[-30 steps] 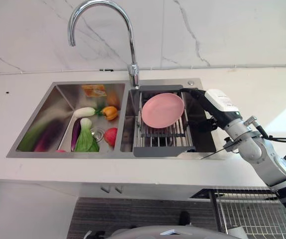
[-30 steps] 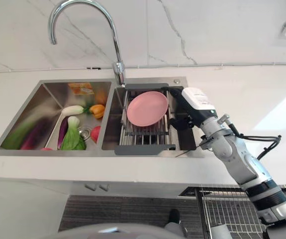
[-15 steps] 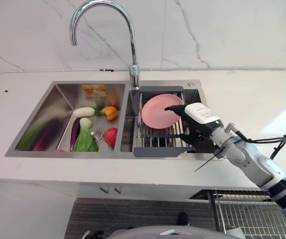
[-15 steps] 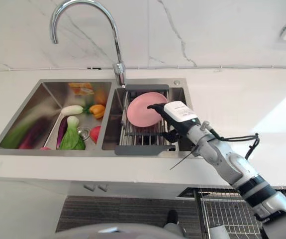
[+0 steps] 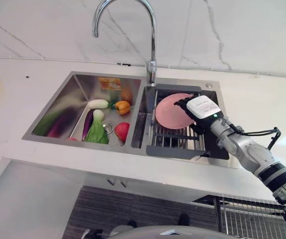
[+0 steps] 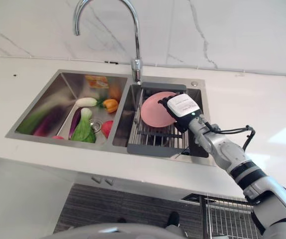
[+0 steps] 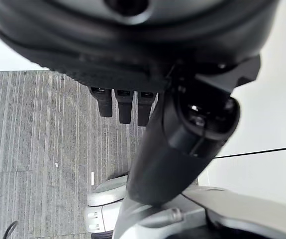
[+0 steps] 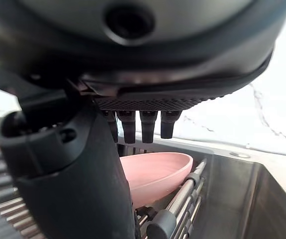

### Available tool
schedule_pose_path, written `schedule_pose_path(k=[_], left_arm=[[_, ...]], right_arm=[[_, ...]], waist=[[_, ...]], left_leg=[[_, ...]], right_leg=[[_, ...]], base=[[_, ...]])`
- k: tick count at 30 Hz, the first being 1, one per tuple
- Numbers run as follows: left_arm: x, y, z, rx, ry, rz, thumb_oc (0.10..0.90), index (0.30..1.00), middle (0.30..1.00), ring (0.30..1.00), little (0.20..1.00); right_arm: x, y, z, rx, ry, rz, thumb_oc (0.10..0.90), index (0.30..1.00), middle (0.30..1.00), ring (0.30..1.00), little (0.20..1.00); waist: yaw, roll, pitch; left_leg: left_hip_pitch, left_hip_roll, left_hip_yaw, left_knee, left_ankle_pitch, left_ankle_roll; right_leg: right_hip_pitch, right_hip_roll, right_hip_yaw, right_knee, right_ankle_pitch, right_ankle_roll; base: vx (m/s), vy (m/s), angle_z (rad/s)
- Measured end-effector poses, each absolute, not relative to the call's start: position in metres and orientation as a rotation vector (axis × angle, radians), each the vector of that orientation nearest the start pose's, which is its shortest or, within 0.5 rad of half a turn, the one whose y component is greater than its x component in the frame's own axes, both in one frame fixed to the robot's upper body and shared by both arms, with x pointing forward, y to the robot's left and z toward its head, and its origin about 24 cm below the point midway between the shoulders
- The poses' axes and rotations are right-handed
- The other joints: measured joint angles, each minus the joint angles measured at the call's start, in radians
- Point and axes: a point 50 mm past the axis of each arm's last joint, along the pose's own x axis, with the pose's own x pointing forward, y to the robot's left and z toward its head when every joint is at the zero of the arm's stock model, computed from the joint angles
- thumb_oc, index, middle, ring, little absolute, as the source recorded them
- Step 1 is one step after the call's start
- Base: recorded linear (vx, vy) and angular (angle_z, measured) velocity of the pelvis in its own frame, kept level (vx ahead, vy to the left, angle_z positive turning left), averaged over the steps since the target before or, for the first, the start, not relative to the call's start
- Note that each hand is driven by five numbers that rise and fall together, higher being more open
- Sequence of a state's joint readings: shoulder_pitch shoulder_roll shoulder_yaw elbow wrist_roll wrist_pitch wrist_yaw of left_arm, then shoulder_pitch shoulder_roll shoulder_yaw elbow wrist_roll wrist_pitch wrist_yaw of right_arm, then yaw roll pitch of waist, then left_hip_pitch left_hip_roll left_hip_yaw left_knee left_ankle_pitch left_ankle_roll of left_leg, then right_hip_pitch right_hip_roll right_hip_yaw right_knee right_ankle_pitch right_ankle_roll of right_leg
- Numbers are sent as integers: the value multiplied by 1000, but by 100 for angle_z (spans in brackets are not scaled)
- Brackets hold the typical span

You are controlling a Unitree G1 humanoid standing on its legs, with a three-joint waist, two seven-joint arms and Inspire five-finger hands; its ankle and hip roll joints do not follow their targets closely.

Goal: Place the dishes in the dishwasher.

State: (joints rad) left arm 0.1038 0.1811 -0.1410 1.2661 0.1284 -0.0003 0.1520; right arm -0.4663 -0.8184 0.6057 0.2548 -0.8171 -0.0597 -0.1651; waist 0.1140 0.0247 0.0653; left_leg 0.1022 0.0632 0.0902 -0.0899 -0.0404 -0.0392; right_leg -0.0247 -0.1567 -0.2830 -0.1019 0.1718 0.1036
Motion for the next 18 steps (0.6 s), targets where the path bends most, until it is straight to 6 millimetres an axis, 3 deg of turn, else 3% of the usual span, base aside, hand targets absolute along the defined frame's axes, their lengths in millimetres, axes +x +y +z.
schedule_pose_path(k=[1,8,12,18], left_arm=[[40,220,-172,463,1330,41,800,900,900,900,900],[51,217,-170,586,1267,-24,800,900,900,900,900],[54,217,-169,632,1246,-43,800,900,900,900,900],[56,217,-169,636,1236,-37,800,900,900,900,900]], right_arm=[[312,-196,87,-1763,-351,321,400,300,300,300,300],[313,-195,83,-1850,-424,240,400,300,300,300,300],[316,-184,97,-1800,-546,110,400,300,300,300,300],[316,-179,100,-1783,-567,103,400,300,300,300,300]], waist=[[2,-3,3],[2,-3,15],[1,0,15],[3,5,19]], left_leg=[[-3,-2,-6,0,8,0],[-13,-1,-22,0,15,-2],[-9,-1,-22,0,15,-2],[-8,-2,-23,0,15,-2]], right_leg=[[0,-4,-7,0,-1,2],[1,-5,-23,0,-7,3],[4,-5,-23,-1,-9,3],[5,-6,-24,-1,-10,5]], base=[[-17,-7,10],[-2,-3,8],[0,0,0],[0,0,0]])
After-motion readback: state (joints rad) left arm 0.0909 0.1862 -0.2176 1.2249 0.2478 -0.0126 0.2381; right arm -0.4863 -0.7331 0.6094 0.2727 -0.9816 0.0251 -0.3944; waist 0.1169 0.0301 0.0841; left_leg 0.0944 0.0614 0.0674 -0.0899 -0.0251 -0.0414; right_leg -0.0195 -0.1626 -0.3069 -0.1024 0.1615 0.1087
